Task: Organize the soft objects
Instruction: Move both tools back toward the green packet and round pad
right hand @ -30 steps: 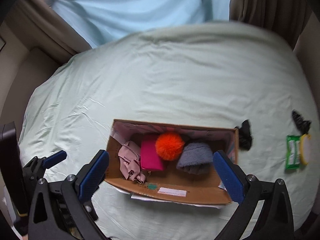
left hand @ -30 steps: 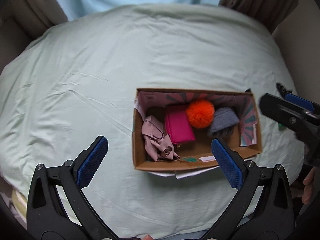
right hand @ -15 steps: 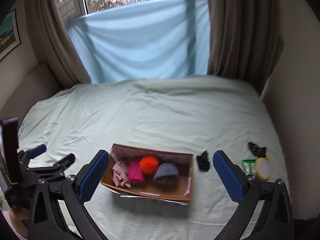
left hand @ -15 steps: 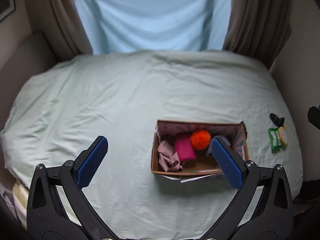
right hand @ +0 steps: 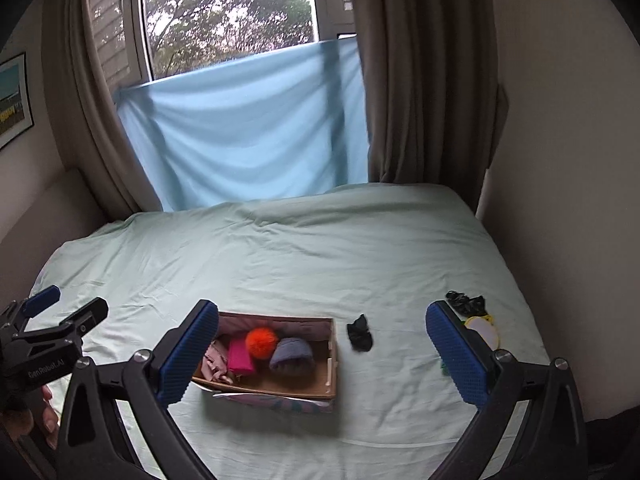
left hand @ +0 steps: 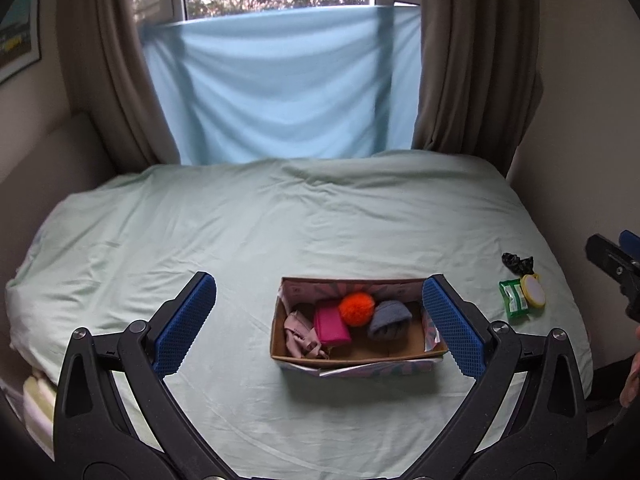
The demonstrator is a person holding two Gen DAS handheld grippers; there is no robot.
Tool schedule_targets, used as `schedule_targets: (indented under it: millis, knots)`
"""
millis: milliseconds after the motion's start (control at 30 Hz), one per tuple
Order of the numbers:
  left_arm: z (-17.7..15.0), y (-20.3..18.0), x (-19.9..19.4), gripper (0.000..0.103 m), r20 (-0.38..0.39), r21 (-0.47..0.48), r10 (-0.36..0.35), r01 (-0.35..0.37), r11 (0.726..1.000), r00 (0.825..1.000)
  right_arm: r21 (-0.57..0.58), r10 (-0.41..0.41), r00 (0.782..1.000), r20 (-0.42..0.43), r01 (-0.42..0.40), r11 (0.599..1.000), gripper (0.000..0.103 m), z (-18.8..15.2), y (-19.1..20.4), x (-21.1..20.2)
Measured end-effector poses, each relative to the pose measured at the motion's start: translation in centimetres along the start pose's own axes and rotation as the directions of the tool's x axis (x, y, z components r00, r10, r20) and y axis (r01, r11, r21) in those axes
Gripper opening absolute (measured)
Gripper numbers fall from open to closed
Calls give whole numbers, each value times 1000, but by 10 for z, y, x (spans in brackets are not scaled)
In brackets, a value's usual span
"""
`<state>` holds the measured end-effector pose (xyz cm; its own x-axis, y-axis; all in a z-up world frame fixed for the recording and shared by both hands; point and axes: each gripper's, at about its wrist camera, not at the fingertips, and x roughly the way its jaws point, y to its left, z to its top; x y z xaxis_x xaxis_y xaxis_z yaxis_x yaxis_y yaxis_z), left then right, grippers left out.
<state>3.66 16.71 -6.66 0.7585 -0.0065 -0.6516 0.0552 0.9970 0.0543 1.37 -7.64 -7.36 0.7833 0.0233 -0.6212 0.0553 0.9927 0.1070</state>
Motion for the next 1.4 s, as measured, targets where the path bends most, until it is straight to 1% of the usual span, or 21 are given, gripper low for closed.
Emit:
schedule_targets:
  millis: [100,233,333,467,600,700,800,933,1033,1167,1233,1333,1400]
  knots:
    - [3,-17,-4,103,10,2,2,-2,1000,1000,29,5,1000,29,-6,1000,103,-2,-30,-11]
    - [6,-48,-4,103,7,-29,-67,67,997,998,41,-27,999,42,25,999,103,-3,-75,-19]
    - [7,-88,3,103,2,-8,-98,98,995,995,41,-47,998,36,45,998,103,-3,-112,-17]
    - [7,-141,18,103,-17,14,-131,131,991,991,24,-54,998,12,54,998,103,-5,-164,-4]
    - [2,-201,48,103,-55,47,-172,175,984,984,-6,-35,999,-6,35,999,103,-8,-207,17]
    - [-6,-239,74,103,-87,66,-201,207,976,976,-41,2,1000,-29,-3,999,103,-13,-240,44]
    - [-22,-287,110,103,-135,93,-230,243,966,964,-86,46,997,-60,-51,995,103,-23,-266,73]
    - [-45,-333,153,103,-195,128,-253,280,951,948,-95,115,986,-123,-128,987,103,-43,-302,123]
    - [-69,-368,193,103,-242,150,-279,320,935,929,-88,165,973,-163,-181,980,103,-61,-327,163]
    - [-101,-409,239,103,-289,181,-292,352,919,912,-104,193,959,-207,-218,970,103,-84,-350,210]
    - [-118,-429,266,103,-305,204,-292,362,910,907,-109,208,950,-234,-239,965,103,-99,-358,235]
    - [-135,-451,297,103,-324,229,-291,373,899,900,-116,228,939,-256,-264,957,103,-116,-365,264]
    - [-146,-463,316,103,-337,245,-288,378,893,897,-119,237,934,-268,-276,954,103,-124,-371,278]
